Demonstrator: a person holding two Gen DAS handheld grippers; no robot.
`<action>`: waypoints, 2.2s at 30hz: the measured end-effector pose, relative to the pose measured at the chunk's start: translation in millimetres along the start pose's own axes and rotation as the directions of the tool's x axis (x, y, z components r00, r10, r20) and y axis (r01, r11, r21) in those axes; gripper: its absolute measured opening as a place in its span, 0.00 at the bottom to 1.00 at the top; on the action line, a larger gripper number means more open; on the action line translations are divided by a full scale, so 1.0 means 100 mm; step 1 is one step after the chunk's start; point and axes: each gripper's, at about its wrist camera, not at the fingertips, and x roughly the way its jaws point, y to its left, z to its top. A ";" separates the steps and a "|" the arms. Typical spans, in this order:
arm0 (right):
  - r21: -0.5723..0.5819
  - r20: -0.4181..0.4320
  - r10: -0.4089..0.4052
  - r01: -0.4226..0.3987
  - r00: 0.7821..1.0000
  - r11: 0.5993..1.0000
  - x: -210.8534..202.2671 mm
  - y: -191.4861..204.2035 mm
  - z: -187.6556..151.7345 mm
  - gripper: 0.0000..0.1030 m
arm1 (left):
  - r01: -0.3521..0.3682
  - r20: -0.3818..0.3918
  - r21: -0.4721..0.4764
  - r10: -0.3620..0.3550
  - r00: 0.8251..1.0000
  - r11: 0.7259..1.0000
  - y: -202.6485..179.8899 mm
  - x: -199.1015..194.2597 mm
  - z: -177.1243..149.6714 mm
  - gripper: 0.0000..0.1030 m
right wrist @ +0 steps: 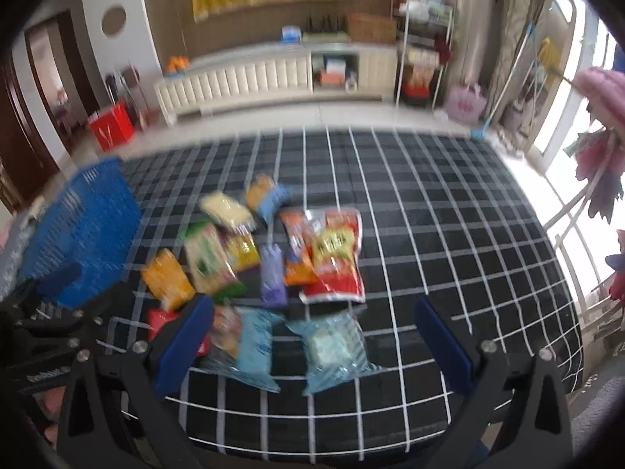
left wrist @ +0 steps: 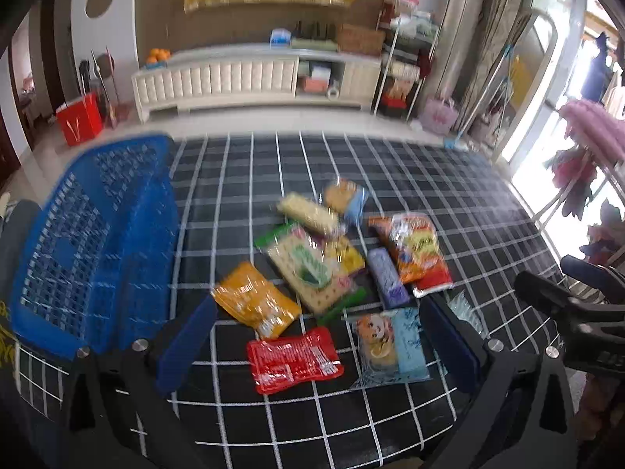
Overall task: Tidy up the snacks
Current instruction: 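Grasp the cartoon pastry pack with the left tool while the right tool grasps the clear striped biscuit bag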
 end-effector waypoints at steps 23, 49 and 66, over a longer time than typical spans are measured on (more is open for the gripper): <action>-0.056 -0.255 0.049 -0.066 0.966 0.996 1.16 -0.19 -0.40 0.63 | 0.023 -0.243 -0.003 -0.023 0.970 1.000 -0.27 0.83 -0.34 1.00; 0.054 -0.119 0.059 -0.053 0.991 0.997 0.76 -0.71 -0.52 0.59 | -0.027 -0.376 0.179 0.094 0.922 0.984 -0.93 1.51 -0.38 0.86; 0.027 -0.054 0.042 -0.041 0.998 0.999 0.26 -0.35 -0.37 0.59 | 0.054 -0.204 0.151 -0.022 0.979 0.987 -0.67 0.76 -0.27 0.62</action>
